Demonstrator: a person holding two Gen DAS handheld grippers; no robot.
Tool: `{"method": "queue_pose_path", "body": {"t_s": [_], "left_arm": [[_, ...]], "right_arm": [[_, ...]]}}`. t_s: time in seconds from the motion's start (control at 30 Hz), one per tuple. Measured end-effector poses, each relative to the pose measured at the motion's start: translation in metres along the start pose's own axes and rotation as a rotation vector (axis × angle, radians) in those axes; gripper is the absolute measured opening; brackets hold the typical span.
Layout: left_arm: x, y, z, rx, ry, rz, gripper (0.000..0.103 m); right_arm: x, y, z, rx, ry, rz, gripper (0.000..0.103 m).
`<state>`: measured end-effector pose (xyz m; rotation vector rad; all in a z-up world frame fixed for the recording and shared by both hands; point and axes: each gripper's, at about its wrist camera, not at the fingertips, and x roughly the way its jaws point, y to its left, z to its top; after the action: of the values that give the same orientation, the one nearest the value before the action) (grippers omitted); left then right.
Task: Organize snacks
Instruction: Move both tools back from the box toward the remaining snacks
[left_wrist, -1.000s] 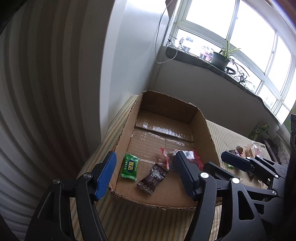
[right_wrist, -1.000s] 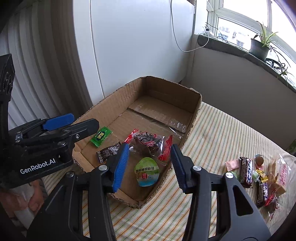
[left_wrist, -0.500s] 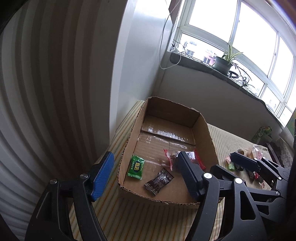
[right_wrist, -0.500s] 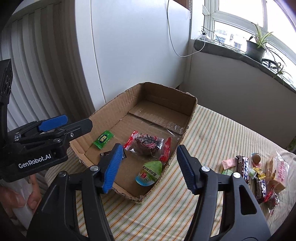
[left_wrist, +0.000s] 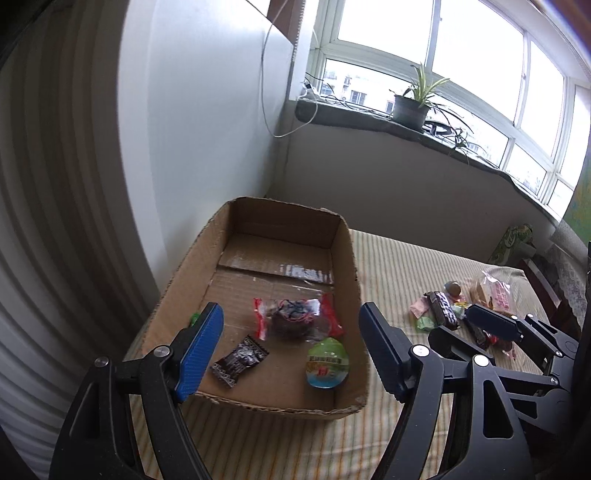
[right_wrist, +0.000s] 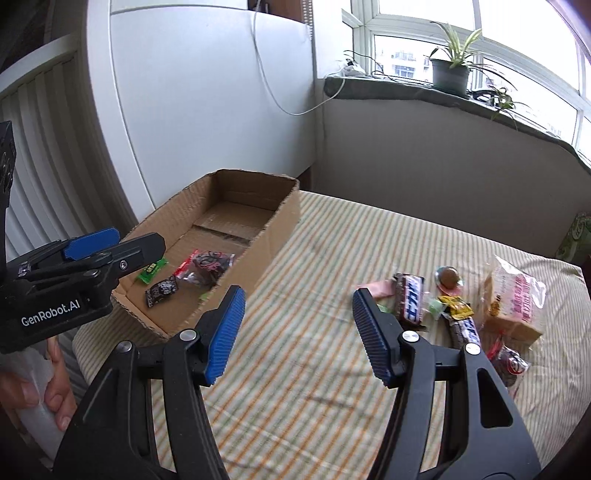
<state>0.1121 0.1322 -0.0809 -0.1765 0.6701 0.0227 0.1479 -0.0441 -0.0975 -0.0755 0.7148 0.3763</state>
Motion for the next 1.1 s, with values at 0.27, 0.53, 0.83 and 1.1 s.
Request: {"method": "queue_pose_path", "body": {"t_s": [0.27,0.53,0.83,1.1], "left_arm": [[0.010,-0.092,0.001,0.111,0.030,-0.099,0.076],[0.009,-0.150,-0.003,0.202,0.040,-0.147,0.076],[0.002,-0.169,-0.009,0.235,0.042,-0.160,0.076],[0.014,-0.178,-0.012,0.245,0.064,-0.171,0.076]], "right_arm": [[-0.046,-0.104,-0.036,0.145,-0.012,-0.134,0.063],[-0.075,-0.164,-0.065,0.231,-0.018,-0.198,0.064],[-0.078,-0.168,-0.071,0.248,-0.025,-0.197,0.064],[-0.063,-0.175,-0.073,0.254,0.000,-0.195,0.064]]}}
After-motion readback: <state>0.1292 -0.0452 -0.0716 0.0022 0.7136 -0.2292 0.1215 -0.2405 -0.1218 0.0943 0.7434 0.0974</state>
